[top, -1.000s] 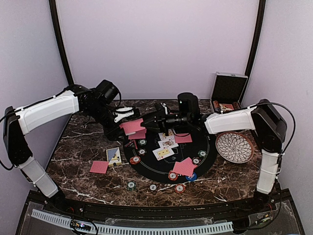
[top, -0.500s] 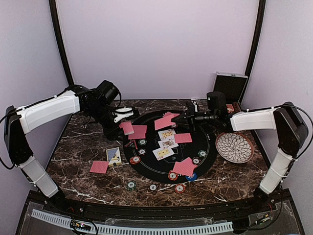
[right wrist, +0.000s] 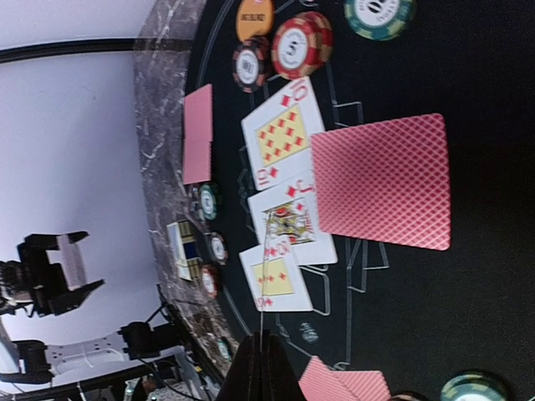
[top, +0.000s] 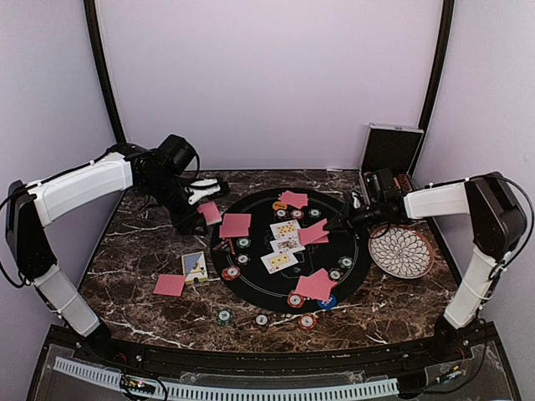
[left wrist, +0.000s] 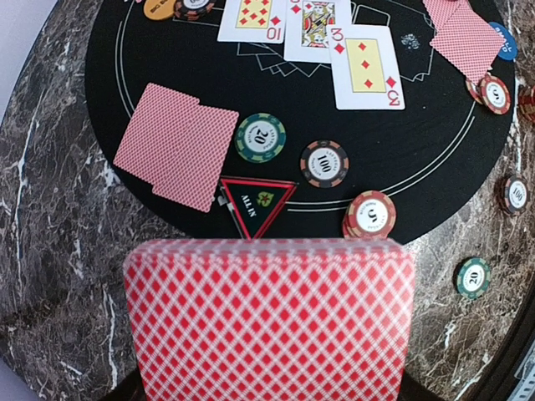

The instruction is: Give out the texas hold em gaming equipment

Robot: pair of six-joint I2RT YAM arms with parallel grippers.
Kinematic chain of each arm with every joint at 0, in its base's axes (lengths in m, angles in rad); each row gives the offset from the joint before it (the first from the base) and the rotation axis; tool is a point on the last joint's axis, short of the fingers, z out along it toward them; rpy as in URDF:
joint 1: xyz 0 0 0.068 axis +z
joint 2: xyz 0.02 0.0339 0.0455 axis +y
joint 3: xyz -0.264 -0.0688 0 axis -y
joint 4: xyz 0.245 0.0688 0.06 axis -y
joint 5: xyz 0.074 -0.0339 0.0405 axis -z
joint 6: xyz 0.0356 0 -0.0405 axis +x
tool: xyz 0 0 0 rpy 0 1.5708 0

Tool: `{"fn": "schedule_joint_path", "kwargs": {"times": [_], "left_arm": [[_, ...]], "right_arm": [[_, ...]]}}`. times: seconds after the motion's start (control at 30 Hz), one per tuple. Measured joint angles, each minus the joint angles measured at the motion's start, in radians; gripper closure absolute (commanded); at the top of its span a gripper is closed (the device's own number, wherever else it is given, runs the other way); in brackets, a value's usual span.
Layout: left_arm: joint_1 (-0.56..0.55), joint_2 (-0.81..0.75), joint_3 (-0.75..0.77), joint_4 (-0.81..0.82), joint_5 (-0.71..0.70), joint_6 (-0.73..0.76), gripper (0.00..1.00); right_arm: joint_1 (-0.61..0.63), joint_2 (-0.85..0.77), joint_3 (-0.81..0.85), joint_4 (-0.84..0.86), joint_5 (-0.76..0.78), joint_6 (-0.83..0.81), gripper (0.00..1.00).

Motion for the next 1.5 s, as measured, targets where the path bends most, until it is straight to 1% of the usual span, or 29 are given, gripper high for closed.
{"fn": "schedule_joint_path", "kwargs": {"times": [0.3, 0.33, 0.43, 0.47, 0.53, 0.57, 0.77, 0.97, 1.13, 1.23, 1.37, 1.5], "left_arm": [[0.082, 0.0, -0.003, 0.0, 0.0, 0.005, 1.0], [0.09, -0.001, -0.005, 0.001, 0.0, 0.006, 1.0], [0.114, -0.012, -0.024, 0.011, -0.001, 0.008, 1.0], [0.12, -0.018, -0.034, 0.014, -0.001, 0.01, 1.0], [0.136, -0.039, -0.063, 0.019, -0.002, 0.015, 1.0], [0.145, -0.053, -0.08, 0.021, -0.003, 0.02, 1.0], [0.209, -0.177, -0.243, 0.034, -0.003, 0.069, 1.0], [0.283, -0.275, -0.421, 0.037, 0.017, 0.138, 1.0], [0.291, -0.351, -0.565, 0.057, 0.037, 0.198, 1.0], [0.291, -0.358, -0.62, 0.072, 0.06, 0.226, 1.0], [0.291, -0.349, -0.663, 0.105, 0.103, 0.251, 0.96], [0.291, -0.33, -0.689, 0.147, 0.138, 0.267, 0.87]], "right_arm": [[-0.001, 0.16, 0.06, -0.117, 0.094, -0.128, 1.0], [-0.001, 0.169, 0.067, -0.129, 0.105, -0.14, 0.97], [-0.001, 0.173, 0.072, -0.148, 0.134, -0.168, 0.82], [-0.001, 0.173, 0.072, -0.153, 0.145, -0.181, 0.72], [0.0, 0.173, 0.072, -0.17, 0.166, -0.187, 0.6], [0.002, 0.173, 0.072, -0.172, 0.168, -0.201, 0.56], [0.035, 0.143, 0.085, -0.195, 0.227, -0.223, 0.44], [0.059, 0.123, 0.145, -0.272, 0.296, -0.231, 0.39], [0.063, 0.031, 0.167, -0.315, 0.356, -0.23, 0.37], [0.064, -0.027, 0.167, -0.322, 0.377, -0.223, 0.36], [0.067, -0.069, 0.165, -0.323, 0.393, -0.211, 0.36], [0.074, -0.092, 0.136, -0.319, 0.406, -0.195, 0.36]]}}
